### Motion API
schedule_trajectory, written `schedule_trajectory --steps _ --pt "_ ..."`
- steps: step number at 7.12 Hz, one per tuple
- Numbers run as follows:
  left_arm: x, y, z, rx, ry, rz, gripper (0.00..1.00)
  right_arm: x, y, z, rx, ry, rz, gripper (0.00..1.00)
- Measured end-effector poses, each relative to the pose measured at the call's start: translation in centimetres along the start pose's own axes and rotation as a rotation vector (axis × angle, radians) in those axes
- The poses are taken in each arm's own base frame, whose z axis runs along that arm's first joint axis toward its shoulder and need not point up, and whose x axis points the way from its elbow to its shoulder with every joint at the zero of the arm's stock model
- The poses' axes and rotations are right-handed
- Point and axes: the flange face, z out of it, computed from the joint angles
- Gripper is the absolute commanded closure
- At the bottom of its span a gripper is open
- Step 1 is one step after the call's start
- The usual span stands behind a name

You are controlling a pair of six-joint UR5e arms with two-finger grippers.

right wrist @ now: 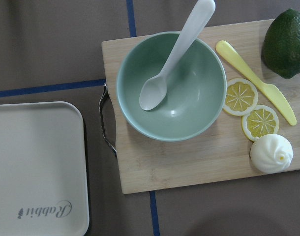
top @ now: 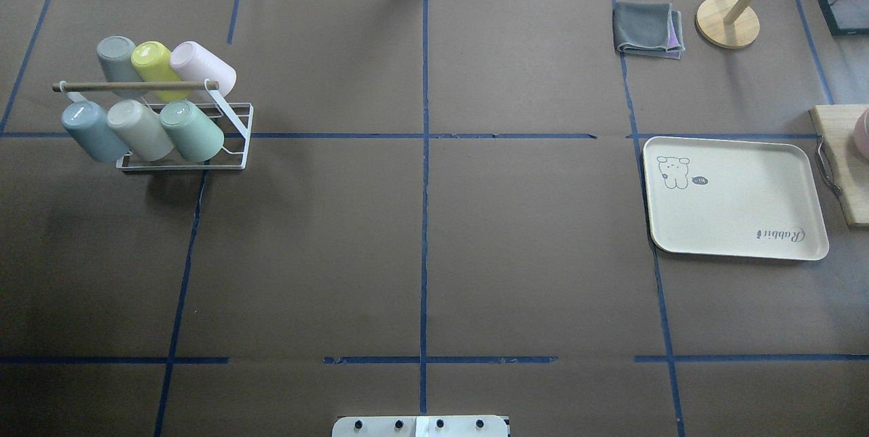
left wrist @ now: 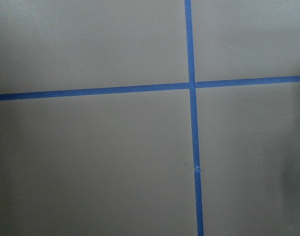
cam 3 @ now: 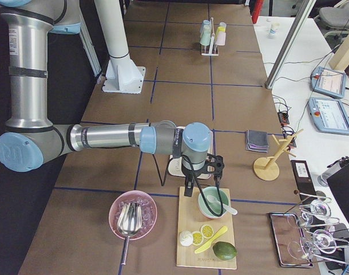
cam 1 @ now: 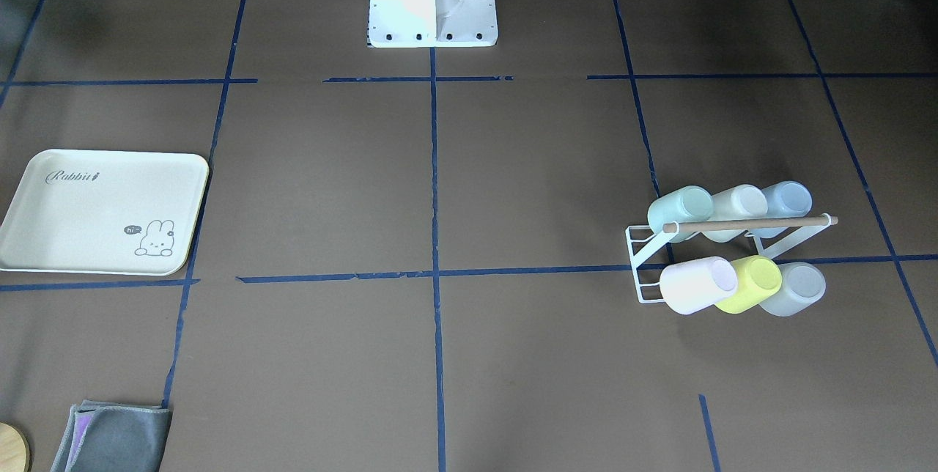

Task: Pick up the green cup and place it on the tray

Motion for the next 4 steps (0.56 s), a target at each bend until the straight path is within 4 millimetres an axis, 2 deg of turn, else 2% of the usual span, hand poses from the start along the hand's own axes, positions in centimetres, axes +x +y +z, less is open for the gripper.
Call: schedule_trajectory --steps 1,4 --pt "0.0 0.1 0.0 0.001 0.0 0.001 0.0 -1.3 0.7 0.6 0.008 -0.003 0.017 0.0" --pt "0.2 0.1 -0.2 0.004 -0.001 0.004 0.0 -5.8 3.7 5.5 0.088 -0.057 0.065 0.01"
